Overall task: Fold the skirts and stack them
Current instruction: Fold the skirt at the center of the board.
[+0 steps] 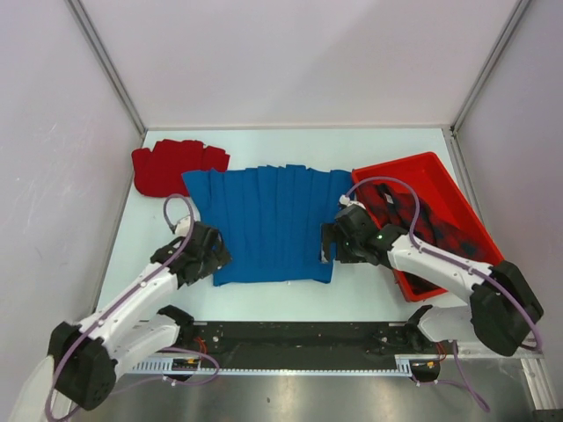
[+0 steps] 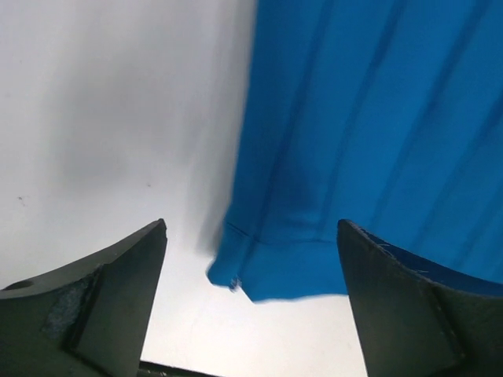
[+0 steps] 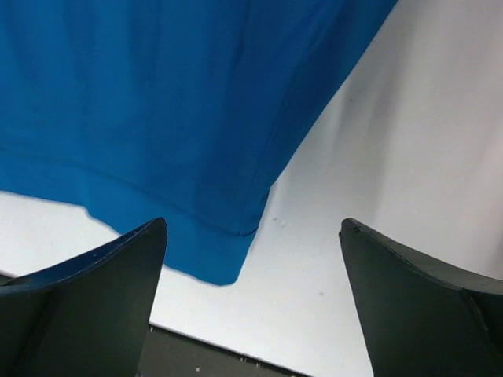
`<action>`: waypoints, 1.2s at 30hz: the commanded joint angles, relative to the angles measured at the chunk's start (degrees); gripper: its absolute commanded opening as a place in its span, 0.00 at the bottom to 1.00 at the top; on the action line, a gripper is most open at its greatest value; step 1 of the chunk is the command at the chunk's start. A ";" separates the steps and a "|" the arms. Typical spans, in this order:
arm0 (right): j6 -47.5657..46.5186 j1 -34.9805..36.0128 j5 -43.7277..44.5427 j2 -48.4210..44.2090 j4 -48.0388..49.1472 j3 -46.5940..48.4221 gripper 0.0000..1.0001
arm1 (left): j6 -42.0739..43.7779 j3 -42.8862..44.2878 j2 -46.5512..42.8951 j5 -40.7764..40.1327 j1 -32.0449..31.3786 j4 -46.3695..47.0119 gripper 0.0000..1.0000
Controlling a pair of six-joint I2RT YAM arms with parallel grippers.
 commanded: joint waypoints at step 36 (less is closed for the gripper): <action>-2.70 -3.05 4.38 -4.30 -6.07 -4.94 0.45 | -20.90 -6.16 -6.75 8.14 -27.36 -11.00 0.58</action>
